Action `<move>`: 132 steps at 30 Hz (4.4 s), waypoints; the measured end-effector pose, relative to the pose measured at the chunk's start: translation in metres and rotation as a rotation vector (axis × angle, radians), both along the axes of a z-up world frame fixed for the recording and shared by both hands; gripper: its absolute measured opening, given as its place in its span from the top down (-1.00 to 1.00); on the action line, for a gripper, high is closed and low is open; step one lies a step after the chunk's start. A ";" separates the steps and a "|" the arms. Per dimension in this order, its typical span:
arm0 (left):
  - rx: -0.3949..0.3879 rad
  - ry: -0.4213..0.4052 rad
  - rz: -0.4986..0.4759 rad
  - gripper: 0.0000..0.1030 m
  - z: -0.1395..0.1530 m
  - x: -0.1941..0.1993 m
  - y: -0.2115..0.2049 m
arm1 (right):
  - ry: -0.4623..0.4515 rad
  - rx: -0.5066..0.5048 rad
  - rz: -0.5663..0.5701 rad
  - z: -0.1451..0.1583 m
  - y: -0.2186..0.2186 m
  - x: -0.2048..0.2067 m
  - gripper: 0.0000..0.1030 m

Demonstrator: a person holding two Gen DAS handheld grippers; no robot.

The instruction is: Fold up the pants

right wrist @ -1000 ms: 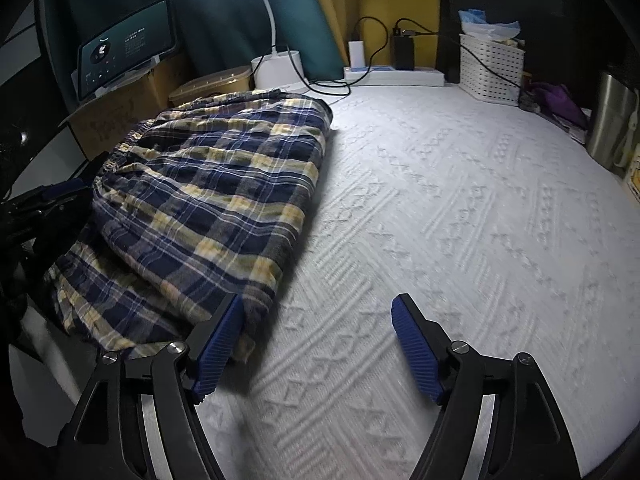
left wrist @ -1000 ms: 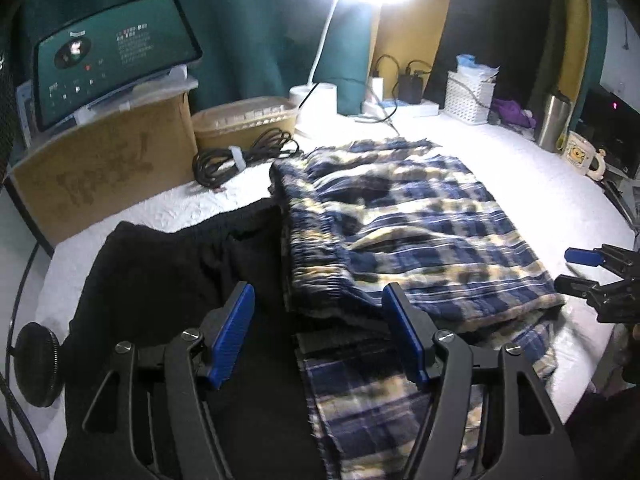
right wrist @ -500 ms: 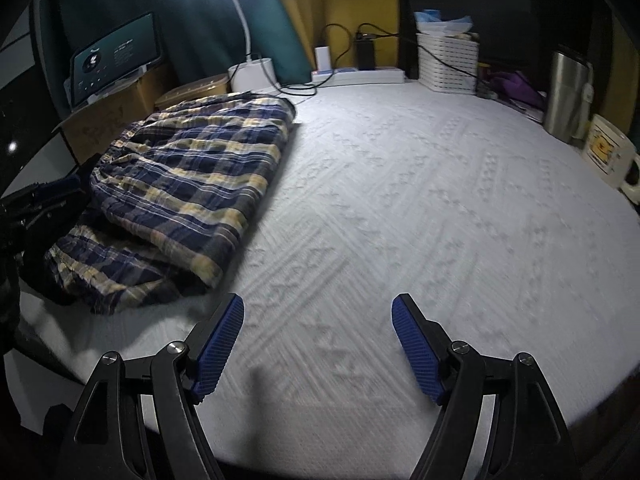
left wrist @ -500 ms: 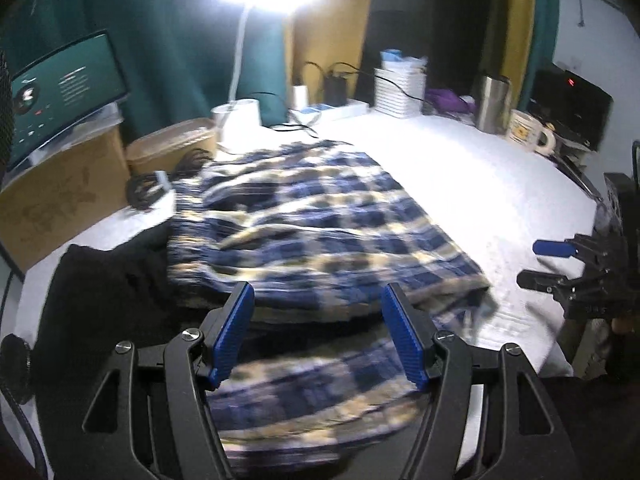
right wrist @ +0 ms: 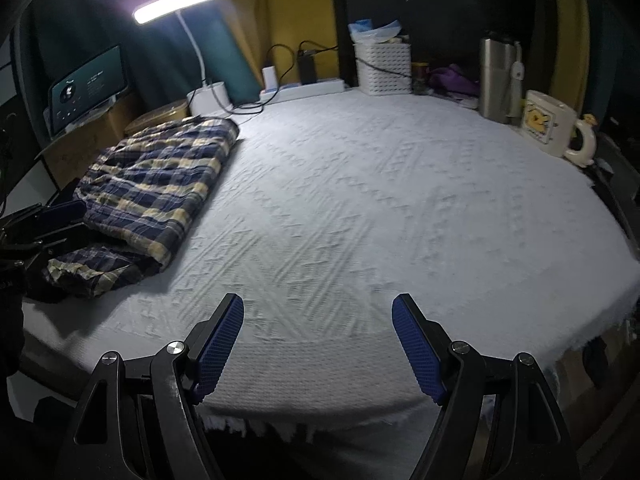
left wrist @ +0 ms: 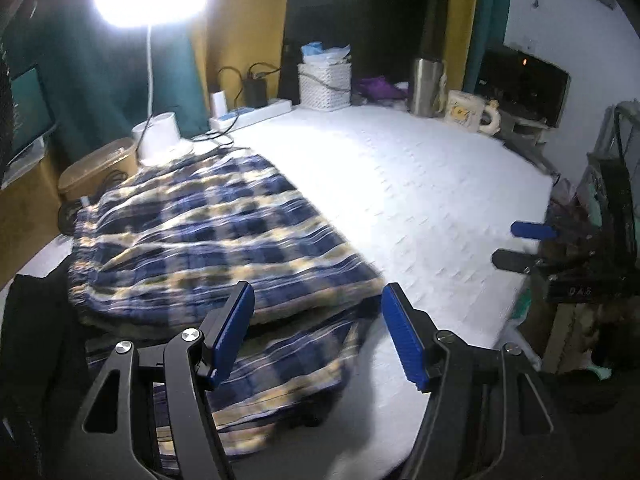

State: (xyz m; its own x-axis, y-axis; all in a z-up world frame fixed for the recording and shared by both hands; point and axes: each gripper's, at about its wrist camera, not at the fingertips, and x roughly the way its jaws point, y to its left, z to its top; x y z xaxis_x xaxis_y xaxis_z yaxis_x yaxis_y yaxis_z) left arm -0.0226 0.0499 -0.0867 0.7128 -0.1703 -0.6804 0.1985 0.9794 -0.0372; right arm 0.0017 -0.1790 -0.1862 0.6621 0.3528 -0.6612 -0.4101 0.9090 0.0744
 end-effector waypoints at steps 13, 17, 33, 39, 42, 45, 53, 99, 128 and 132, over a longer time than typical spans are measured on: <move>-0.010 -0.128 0.014 -0.35 0.041 -0.015 -0.026 | -0.104 0.015 -0.086 0.027 -0.045 -0.021 -0.52; -0.013 -0.167 0.013 -0.39 0.052 -0.021 -0.030 | -0.137 0.027 -0.107 0.038 -0.056 -0.028 -0.52; -0.051 -0.364 0.079 -0.72 0.099 -0.056 -0.023 | -0.269 0.030 -0.137 0.090 -0.058 -0.060 -0.60; -0.053 -0.439 0.115 -0.89 0.113 -0.072 -0.012 | -0.313 0.026 -0.125 0.110 -0.046 -0.071 -0.60; -0.053 -0.457 0.137 -0.91 0.118 -0.076 -0.006 | -0.335 0.034 -0.111 0.120 -0.039 -0.077 -0.60; -0.052 -0.484 0.160 -0.91 0.121 -0.081 -0.001 | -0.363 0.029 -0.104 0.131 -0.031 -0.081 -0.62; -0.014 -0.553 0.223 -0.97 0.128 -0.099 0.010 | -0.424 0.019 -0.084 0.153 -0.009 -0.089 -0.69; 0.009 -0.720 0.368 -0.98 0.167 -0.138 0.029 | -0.619 0.088 -0.139 0.223 0.013 -0.137 -1.00; 0.022 -0.723 0.353 -0.98 0.175 -0.130 0.019 | -0.620 0.102 -0.191 0.222 -0.001 -0.135 -1.00; 0.021 -0.723 0.352 -0.98 0.175 -0.130 0.019 | -0.619 0.103 -0.191 0.222 -0.001 -0.135 -1.00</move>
